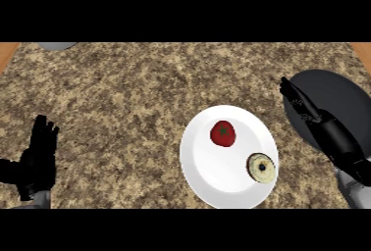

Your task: Pick the tomato from the plate and place it in the pan

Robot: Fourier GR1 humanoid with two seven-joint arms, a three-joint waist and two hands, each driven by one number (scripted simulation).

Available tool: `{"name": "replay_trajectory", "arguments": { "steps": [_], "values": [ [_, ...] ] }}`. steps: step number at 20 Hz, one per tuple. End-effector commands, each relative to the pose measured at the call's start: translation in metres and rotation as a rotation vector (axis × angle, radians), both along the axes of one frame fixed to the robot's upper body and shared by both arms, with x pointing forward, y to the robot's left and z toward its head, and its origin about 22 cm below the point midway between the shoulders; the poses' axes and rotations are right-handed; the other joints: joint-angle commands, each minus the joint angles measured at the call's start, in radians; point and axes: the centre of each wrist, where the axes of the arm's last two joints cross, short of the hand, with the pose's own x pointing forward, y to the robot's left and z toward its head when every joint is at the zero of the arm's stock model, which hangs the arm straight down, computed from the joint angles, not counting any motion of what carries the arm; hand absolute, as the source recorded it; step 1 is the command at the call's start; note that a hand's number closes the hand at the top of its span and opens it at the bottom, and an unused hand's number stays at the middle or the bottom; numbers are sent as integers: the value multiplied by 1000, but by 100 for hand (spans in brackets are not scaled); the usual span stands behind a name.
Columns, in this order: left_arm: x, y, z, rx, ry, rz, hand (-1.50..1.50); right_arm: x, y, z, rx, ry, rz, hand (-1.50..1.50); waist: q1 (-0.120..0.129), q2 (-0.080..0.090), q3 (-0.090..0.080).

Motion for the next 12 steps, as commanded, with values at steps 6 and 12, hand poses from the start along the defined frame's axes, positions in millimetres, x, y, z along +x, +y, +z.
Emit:
{"name": "replay_trajectory", "arguments": {
  "steps": [6, 12],
  "values": [
    [22, -73, 36, 77, -209, -477, 0, 17, 52, 15, 418, -30, -43, 150, 20, -42, -10],
    [11, -108, 25, 39, -150, -507, 0, -61, 3, -32, 247, 30, -441, -150, -6, -44, -11]
  ]
}}
